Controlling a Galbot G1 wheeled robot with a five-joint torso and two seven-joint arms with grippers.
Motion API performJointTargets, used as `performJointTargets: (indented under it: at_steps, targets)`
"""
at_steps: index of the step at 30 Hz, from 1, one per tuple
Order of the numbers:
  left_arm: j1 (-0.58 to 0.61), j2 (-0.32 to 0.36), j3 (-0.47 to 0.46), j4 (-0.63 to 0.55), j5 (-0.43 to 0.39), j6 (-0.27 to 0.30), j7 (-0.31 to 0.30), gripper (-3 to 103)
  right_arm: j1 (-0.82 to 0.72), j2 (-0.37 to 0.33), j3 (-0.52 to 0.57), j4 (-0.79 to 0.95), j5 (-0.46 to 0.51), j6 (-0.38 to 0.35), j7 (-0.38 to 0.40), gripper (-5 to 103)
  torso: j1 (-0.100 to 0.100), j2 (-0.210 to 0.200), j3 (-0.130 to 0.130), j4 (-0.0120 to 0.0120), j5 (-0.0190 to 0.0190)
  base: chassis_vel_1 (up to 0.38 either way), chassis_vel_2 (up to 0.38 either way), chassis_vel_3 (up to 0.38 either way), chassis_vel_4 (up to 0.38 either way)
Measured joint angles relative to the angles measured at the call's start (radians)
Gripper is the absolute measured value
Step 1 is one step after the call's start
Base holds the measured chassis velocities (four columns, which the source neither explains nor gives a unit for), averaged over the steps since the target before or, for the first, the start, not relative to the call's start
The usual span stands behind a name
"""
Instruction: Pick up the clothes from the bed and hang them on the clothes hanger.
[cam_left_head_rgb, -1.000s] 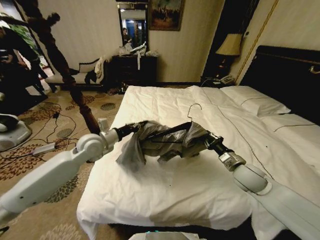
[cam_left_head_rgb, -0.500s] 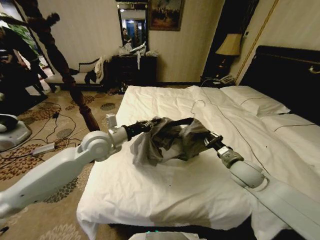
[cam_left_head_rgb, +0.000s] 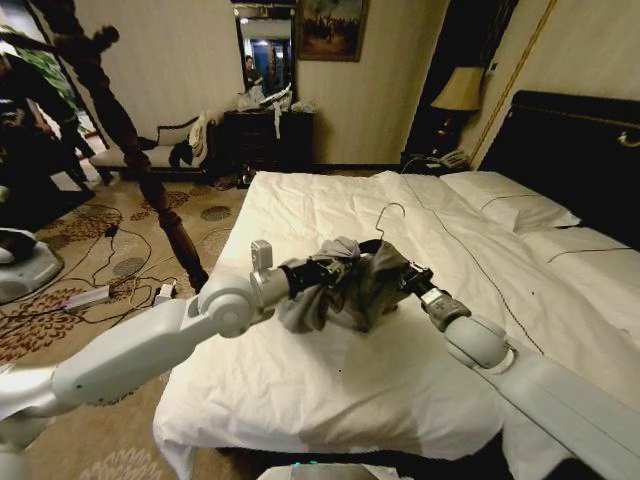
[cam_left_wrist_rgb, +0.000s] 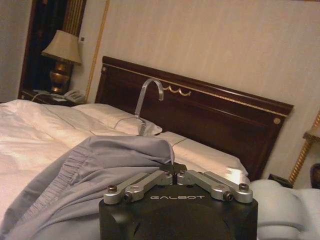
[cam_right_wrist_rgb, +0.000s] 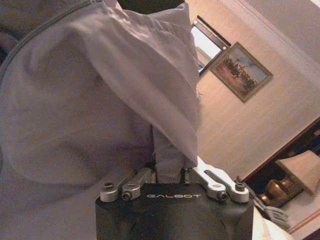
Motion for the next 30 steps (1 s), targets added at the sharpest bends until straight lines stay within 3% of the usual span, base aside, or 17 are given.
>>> performJointTargets:
  at_steps: [7,9,16,20,25,29,30]
  targets:
    - [0.026,0.046,-0.013,0.041,0.120,-0.002,0.016,0,0.000,-0.011,0.002,0.011,0.017,-0.012,0.003,18,0.000,0.000,0.000,-0.0004,-0.0003,0.000,0.000,0.000,0.000]
    - [0.028,0.061,-0.009,0.071,0.195,-0.004,0.027,0,-0.030,-0.027,0.018,0.027,0.019,-0.027,0.000,18,0.000,0.000,0.000,-0.0005,-0.0002,0.000,0.000,0.000,0.000]
    - [0.016,-0.003,0.052,0.104,0.336,-0.005,0.010,0,-0.007,-0.027,-0.016,0.040,0.099,-0.118,0.004,18,0.000,0.000,0.000,-0.0004,-0.0001,0.000,0.000,0.000,0.000]
    - [0.007,-0.008,0.061,0.073,0.337,-0.001,0.008,0,-0.011,-0.028,-0.015,0.024,0.103,-0.124,0.008,18,0.000,0.000,0.000,-0.0007,0.0000,0.000,0.000,0.000,0.000]
    - [0.009,0.037,0.076,-0.004,0.324,0.019,0.031,0,0.001,-0.021,-0.009,-0.009,0.137,-0.130,0.027,18,0.000,0.000,0.000,-0.0003,0.0000,0.000,0.000,0.000,0.000]
    - [0.039,0.090,0.082,-0.047,0.316,0.038,0.056,22,0.015,-0.017,-0.003,-0.033,0.162,-0.130,0.045,18,0.000,0.000,0.000,-0.0001,0.0001,0.000,0.000,0.000,0.000]
    - [0.039,0.090,0.082,-0.047,0.316,0.038,0.056,22,0.015,-0.017,-0.003,-0.033,0.162,-0.130,0.045,18,0.000,0.000,0.000,-0.0001,0.0001,0.000,0.000,0.000,0.000]
